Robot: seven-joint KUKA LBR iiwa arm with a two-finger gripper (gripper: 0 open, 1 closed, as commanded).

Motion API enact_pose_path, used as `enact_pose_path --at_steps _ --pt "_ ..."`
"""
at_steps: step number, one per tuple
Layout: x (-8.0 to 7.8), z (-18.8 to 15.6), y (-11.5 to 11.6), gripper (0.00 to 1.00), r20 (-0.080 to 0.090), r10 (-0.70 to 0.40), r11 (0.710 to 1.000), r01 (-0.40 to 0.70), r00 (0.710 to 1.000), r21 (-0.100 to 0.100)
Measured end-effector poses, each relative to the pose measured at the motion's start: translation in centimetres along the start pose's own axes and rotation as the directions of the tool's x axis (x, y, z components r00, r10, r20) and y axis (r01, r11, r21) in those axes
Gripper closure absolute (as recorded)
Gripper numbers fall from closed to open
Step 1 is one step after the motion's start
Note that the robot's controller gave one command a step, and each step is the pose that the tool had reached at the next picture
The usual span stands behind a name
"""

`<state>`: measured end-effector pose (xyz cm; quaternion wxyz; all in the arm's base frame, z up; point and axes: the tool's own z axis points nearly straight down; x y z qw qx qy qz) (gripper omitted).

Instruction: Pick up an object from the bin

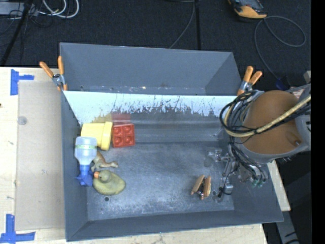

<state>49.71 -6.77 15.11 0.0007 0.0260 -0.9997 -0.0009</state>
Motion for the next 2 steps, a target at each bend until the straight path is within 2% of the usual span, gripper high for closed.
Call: enact_pose_path --at_steps 1,2 --pt "1.2 6.1 0.4 0.0 0.003 -0.061 0.998 0.061 0.998 0.001" --pt "1.4 7.9 -0.4 1.0 0.008 -0.058 0.998 0.058 0.998 0.0"
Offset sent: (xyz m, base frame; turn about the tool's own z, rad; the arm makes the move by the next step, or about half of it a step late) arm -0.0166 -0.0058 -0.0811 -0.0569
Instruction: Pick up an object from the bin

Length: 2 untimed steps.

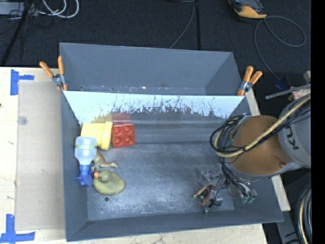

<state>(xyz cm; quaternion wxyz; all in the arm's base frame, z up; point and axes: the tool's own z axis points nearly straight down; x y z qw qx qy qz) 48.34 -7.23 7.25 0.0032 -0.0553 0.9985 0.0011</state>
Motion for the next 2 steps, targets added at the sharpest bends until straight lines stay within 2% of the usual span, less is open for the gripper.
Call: enact_pose_path --at_steps 2 --pt "0.03 -0.24 0.03 1.0 -0.001 0.0 1.0 0.0 1.0 0.0"
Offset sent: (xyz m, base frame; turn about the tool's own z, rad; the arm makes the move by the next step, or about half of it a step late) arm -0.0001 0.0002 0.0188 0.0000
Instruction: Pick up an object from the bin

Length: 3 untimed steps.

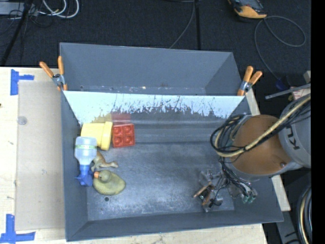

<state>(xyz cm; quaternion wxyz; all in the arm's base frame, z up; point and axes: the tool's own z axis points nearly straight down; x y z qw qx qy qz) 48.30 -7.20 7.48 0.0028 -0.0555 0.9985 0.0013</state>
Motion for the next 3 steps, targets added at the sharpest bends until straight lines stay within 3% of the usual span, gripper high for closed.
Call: enact_pose_path --at_steps 3 --pt "0.2 -3.3 0.1 1.0 -0.01 0.0 1.0 0.0 1.0 -0.003"
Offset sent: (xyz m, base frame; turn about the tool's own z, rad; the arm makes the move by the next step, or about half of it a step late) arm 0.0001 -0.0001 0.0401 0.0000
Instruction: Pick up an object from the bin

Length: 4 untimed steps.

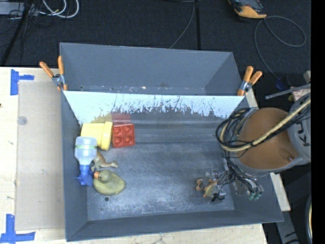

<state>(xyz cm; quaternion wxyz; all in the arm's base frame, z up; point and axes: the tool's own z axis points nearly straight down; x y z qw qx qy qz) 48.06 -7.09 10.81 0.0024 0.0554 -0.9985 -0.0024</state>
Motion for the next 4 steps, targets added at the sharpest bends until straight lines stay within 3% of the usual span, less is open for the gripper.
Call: enact_pose_path --at_steps 4 --pt "-0.1 -6.2 0.1 1.0 0.003 0.001 1.0 -0.001 1.0 0.001"
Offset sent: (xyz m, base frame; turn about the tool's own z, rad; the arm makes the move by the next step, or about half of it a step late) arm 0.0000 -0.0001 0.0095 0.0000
